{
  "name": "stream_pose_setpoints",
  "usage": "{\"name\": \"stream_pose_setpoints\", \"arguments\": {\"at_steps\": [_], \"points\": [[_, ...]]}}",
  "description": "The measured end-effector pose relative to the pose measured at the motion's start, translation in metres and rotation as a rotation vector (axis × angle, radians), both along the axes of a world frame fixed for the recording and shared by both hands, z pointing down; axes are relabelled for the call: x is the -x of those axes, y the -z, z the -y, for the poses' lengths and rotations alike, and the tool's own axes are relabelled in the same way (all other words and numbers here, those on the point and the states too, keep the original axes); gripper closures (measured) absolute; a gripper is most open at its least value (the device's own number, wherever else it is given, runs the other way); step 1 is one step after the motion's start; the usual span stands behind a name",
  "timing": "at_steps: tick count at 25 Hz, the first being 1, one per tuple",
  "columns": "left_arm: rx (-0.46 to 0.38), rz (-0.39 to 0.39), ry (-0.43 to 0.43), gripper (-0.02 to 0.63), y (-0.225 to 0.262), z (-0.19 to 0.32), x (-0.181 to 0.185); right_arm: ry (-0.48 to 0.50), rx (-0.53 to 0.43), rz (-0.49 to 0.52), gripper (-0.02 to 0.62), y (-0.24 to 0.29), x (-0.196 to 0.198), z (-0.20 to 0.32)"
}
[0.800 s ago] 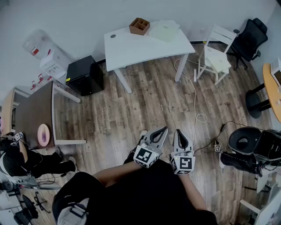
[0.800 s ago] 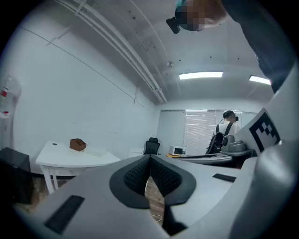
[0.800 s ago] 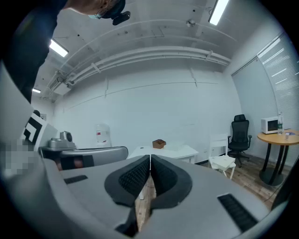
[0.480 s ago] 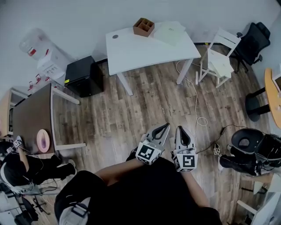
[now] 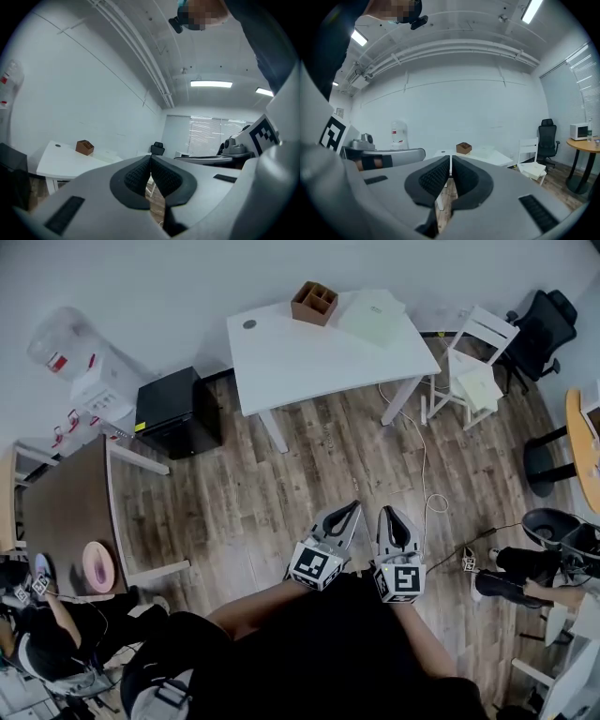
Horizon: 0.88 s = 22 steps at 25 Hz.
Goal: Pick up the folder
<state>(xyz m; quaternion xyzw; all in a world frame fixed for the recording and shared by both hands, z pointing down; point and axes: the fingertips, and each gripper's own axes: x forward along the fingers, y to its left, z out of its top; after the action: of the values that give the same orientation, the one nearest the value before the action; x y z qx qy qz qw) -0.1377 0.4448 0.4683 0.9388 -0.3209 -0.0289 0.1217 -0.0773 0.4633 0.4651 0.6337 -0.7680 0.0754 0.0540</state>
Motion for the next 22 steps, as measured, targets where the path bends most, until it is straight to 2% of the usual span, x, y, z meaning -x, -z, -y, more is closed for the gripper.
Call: {"name": "stream_pose_setpoints", "arguments": {"at_steps": [9,15,22], "points": [[0.088,-0.050,0.019,0.591,-0.019,0.029,0.026,0.084,0.097,-0.019,0.557,-0.025,0.035,0.035],[0.076,-0.032,0.079,0.591,-0.026,0.048,0.041,0.111,0.062,0.008,0.558,-0.025,0.038,0.056],[0.038,0.028,0.089,0.591,-0.026,0.079,0.028,0.114,0.033,0.080,0.558,-0.029,0.020,0.091]]}}
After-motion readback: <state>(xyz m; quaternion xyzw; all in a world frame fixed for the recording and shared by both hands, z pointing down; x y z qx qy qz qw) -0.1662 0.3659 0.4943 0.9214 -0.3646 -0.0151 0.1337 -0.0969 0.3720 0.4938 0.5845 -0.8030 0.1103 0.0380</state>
